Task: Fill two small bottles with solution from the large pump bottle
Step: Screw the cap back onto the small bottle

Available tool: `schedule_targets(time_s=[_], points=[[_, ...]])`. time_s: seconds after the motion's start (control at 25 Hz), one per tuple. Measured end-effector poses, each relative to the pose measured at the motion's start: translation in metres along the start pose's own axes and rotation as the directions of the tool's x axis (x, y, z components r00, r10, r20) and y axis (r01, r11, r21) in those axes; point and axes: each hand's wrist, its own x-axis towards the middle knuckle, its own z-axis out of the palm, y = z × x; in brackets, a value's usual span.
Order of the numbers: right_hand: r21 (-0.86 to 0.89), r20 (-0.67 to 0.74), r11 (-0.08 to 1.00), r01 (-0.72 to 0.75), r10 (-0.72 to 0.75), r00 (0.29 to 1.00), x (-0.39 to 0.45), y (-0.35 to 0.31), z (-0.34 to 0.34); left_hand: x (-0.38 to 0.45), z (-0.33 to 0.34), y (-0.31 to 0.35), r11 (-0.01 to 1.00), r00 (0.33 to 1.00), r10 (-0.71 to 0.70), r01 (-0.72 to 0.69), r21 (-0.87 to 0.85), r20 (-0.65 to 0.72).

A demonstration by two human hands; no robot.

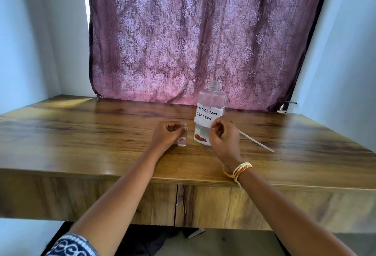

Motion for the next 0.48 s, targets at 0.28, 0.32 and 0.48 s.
schedule_targets(time_s=[0.28, 0.32, 0.48], points=[[-0.098, 0.422, 0.993, -0.068, 0.103, 0.901, -0.003, -0.006, 0.041, -0.006, -0.026, 0.002, 0.993, 0.997, 0.058, -0.053, 0.103, -0.046], [-0.106, 0.430, 0.990, -0.091, 0.128, 0.894, -0.002, -0.008, 0.048, -0.006, -0.032, 0.002, 0.993, 0.996, 0.057, -0.050, 0.106, -0.061], [-0.144, 0.423, 0.985, -0.097, 0.150, 0.894, 0.009, -0.014, 0.076, 0.000, -0.056, 0.004, 0.988, 0.990, 0.060, -0.041, 0.147, -0.128]])
